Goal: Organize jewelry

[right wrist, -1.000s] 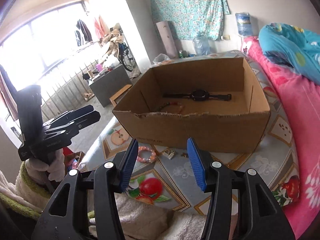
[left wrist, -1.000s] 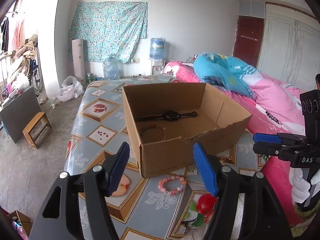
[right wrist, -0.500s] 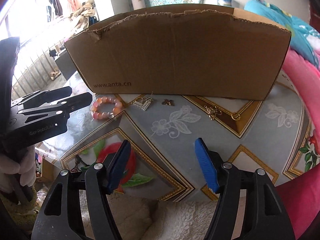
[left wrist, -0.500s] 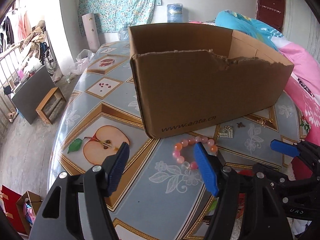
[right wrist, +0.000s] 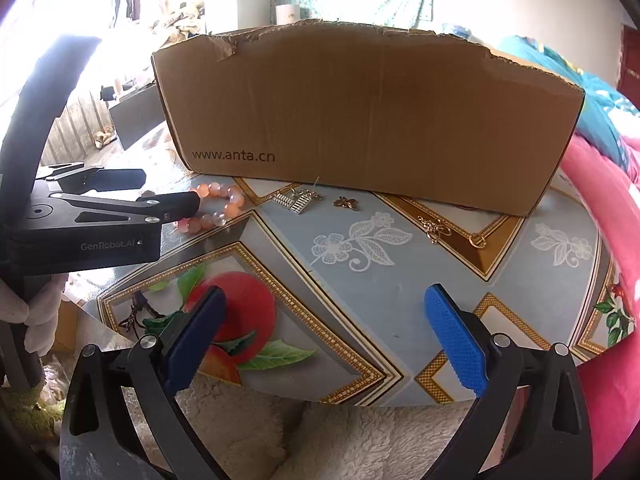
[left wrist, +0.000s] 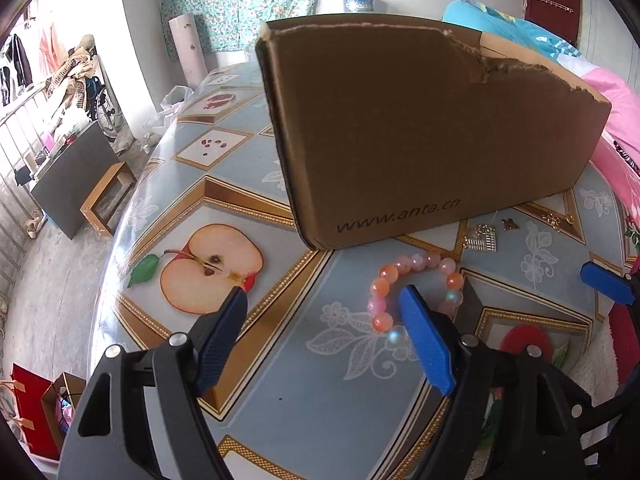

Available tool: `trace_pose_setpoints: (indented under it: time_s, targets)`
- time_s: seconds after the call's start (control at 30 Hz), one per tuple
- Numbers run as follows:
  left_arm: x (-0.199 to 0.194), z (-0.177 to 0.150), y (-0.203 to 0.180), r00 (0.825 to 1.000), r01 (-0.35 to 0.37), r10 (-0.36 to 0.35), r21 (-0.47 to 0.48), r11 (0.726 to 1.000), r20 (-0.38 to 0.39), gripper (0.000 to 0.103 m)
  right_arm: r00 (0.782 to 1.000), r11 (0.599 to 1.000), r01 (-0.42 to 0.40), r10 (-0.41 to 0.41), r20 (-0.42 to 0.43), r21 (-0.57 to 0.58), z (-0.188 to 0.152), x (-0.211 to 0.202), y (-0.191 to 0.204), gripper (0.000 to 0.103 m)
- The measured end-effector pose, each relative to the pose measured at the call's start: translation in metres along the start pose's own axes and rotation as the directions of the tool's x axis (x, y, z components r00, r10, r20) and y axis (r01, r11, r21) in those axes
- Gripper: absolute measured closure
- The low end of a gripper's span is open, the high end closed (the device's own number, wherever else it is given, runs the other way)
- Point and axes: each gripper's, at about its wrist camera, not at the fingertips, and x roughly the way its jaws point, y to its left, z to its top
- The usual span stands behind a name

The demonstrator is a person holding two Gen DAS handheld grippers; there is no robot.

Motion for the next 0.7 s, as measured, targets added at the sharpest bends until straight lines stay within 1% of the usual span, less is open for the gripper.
trace_pose_setpoints:
  time_s: [0.17,0.2,0.33,0.7]
  targets:
    - [0.002,-0.001,0.004,1.0,-0.009,0.009,-0.015,1.0,0.0,0.018,1.0,1.0,0.0,0.0,0.026,0.0,-0.013,-0.005,-0.001,0.008]
    - [0.002,-0.001,0.005,1.0,-0.006,0.006,-0.024,1.0,-0.002,0.015,1.0,1.0,-0.001,0.001,0.03,-0.002,-0.019,-0.006,-0.001,0.008]
    - [0.006,-0.004,0.01,1.0,0.012,-0.013,-0.065,0.998,-0.013,0.006,0.999,1.0,-0.002,0.003,0.04,-0.007,-0.027,-0.013,0.004,0.008]
    - [0.006,-0.01,0.012,1.0,0.005,-0.003,-0.097,0.995,0.02,0.006,0.998,1.0,0.005,-0.004,0.065,-0.016,-0.04,-0.021,0.001,0.008]
